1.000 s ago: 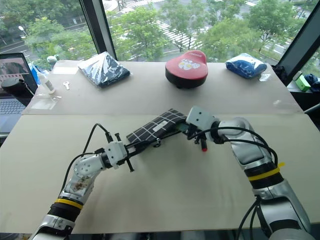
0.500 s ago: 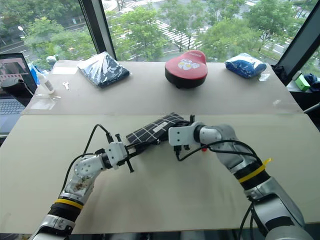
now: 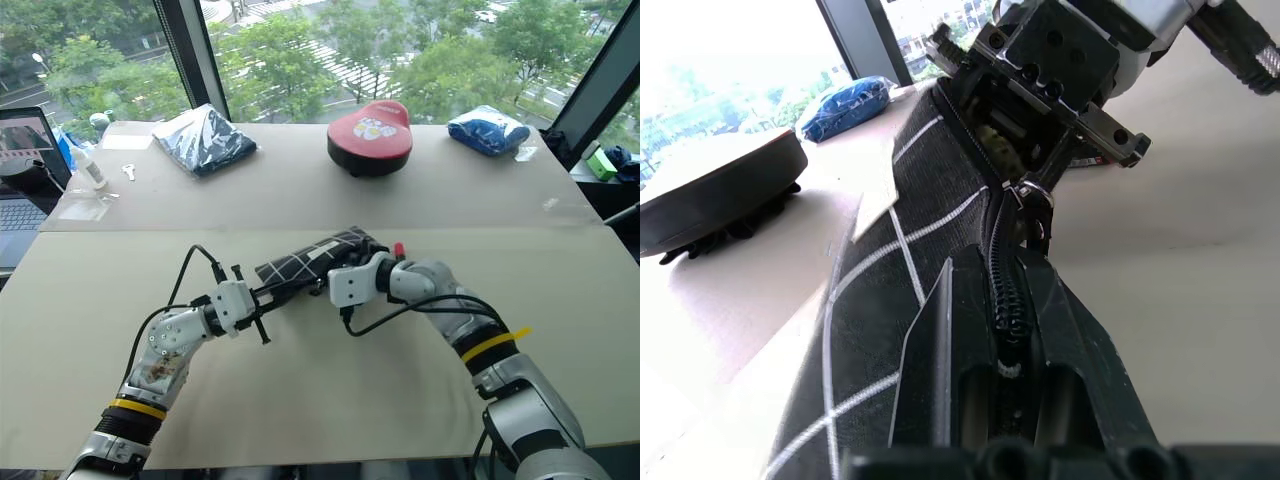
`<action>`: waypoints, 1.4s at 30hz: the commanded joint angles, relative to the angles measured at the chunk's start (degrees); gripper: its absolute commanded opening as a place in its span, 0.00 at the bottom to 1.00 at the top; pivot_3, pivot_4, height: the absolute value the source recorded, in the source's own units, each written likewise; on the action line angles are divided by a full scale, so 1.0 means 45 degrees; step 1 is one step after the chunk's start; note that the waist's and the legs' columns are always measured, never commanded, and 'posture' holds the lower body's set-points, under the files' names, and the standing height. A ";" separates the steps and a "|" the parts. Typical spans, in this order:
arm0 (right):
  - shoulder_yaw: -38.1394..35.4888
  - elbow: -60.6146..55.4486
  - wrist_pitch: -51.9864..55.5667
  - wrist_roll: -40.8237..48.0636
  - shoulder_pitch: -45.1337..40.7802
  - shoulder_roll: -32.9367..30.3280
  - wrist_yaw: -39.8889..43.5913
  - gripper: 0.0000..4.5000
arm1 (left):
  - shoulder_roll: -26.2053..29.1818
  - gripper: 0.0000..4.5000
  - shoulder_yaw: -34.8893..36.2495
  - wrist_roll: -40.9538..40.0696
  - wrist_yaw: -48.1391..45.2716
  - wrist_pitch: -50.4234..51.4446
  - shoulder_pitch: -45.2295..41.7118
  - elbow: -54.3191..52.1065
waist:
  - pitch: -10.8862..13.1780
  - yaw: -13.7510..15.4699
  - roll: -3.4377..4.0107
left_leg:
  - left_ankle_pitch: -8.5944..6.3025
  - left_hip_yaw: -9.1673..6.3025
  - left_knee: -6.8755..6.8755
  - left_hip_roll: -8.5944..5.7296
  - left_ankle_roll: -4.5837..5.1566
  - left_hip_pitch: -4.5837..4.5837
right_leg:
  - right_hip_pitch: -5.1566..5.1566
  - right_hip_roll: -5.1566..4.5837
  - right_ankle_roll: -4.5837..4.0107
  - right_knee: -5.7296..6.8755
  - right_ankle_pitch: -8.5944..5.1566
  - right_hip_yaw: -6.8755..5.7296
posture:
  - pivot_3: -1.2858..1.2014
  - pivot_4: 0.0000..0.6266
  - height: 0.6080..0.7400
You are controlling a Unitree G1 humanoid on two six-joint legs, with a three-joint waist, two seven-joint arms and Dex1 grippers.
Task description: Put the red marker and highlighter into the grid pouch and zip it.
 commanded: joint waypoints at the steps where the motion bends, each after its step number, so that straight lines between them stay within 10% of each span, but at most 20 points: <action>1: -0.1328 -0.0274 0.1383 0.1508 -0.0447 -0.0338 0.1060 0.76 | -0.0079 0.00 0.0080 -0.0203 0.0209 0.0109 0.0084 -0.0591 | 0.0000 0.0000 0.0000 | 0.0000 0.0000 0.0000 0.0001 0.0001 0.0003 | 0.0004 0.0000 0.0000 -0.0001 0.0000 0.0002 | 0.52 0.24 1.00; 12: -0.5664 -0.4905 1.3553 1.1376 0.1316 -0.3332 0.6600 0.76 | -0.0653 0.00 0.0574 -0.0882 0.0934 0.1509 -0.0238 -0.0700 | 0.0012 0.0153 0.0021 | -0.0051 -0.0028 -0.0007 0.0025 0.0079 -0.0007 | 0.0012 -0.0035 -0.0003 -0.0037 0.0003 -0.0022 | 0.52 0.24 1.00; 24: -0.5338 -0.5261 1.5490 0.7698 0.2773 -0.1377 -0.0359 0.76 | -0.0807 0.00 0.0685 -0.0908 0.1027 0.1769 -0.0223 -0.0828 | 0.0009 0.0129 0.0025 | -0.0027 -0.0011 -0.0018 -0.0002 0.0010 -0.0033 | -0.0036 -0.0119 -0.0003 -0.0021 0.0019 -0.0079 | 0.52 0.24 1.00; 36: -0.4181 -0.4945 1.6775 0.6292 0.2523 -0.0990 -0.1538 0.76 | -0.0830 0.00 0.0662 -0.0849 0.1064 0.1777 -0.0244 -0.0910 | 0.0009 0.0125 0.0028 | -0.0026 -0.0014 -0.0010 -0.0013 0.0021 -0.0056 | -0.0026 -0.0059 0.0003 -0.0047 0.0025 -0.0107 | 0.52 0.24 1.00; 42: -0.4099 -0.5329 1.6684 0.6235 0.2629 -0.1057 -0.1331 0.39 | -0.0804 0.00 0.0700 -0.0846 0.1140 0.1824 -0.0205 -0.1075 | 0.0009 0.0143 0.0028 | -0.0043 -0.0019 0.0000 -0.0004 0.0055 -0.0019 | 0.0033 -0.0048 0.0004 -0.0054 0.0025 -0.0113 | 0.52 0.24 1.00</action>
